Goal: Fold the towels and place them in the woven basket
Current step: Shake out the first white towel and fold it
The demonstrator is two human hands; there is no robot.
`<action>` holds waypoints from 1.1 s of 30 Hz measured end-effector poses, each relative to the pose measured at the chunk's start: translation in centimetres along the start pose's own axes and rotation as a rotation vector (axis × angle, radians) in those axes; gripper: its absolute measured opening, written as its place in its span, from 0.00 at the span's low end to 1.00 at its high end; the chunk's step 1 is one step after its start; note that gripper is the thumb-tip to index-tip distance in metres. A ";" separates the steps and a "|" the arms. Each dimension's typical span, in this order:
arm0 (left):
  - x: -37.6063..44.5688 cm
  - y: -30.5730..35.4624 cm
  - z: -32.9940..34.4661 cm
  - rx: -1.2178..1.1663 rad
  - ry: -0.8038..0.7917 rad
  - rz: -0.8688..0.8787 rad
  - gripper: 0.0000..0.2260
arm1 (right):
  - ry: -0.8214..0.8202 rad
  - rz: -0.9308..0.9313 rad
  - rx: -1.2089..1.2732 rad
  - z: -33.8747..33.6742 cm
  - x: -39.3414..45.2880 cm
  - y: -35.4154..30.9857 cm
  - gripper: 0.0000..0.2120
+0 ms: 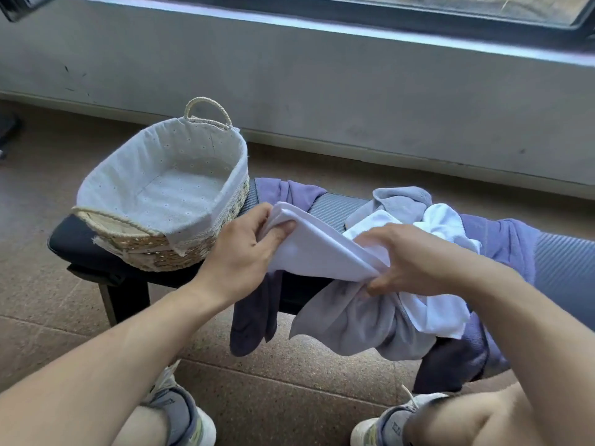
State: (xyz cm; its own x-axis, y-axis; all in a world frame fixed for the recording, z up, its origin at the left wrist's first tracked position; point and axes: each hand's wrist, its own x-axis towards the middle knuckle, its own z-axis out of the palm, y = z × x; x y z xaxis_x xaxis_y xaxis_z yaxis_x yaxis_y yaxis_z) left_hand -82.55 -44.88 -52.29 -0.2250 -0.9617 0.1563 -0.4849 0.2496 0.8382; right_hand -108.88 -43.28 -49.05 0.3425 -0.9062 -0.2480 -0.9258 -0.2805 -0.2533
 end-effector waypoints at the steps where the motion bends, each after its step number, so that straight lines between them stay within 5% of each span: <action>1: 0.1 -0.2 0.1 -0.009 0.031 -0.027 0.17 | -0.033 0.059 -0.046 0.2 0.0 0.9 0.15; 6: 1.0 -0.3 0.2 -0.031 0.243 -0.173 0.16 | 0.128 0.155 -0.029 -0.8 0.2 3.5 0.16; 13: 1.6 -0.3 -1.2 -0.042 0.275 -0.283 0.27 | 0.320 0.088 0.713 -4.4 -2.5 4.0 0.04; 16: 1.9 -1.6 -0.8 0.051 0.177 -0.343 0.31 | 0.255 0.225 0.479 -3.6 -1.7 4.6 0.10; 20: 2.3 -3.4 0.2 0.135 0.034 -0.400 0.22 | 0.135 0.314 0.051 -1.9 0.9 4.9 0.19; 28: 3.1 -4.4 0.7 0.259 -0.082 -0.385 0.10 | 0.005 0.386 -0.029 -2.4 1.2 5.1 0.18; 33: 3.4 -4.6 0.6 0.354 -0.055 -0.381 0.14 | 0.111 0.475 0.089 -2.8 0.7 4.4 0.21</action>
State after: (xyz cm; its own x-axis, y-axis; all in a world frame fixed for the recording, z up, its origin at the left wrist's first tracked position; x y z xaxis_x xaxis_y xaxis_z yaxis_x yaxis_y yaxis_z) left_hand -81.62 -49.25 -55.93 -0.0161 -0.9868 -0.1609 -0.7946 -0.0851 0.6012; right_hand -113.17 -46.02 -47.71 -0.1373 -0.9571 -0.2553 -0.9565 0.1950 -0.2168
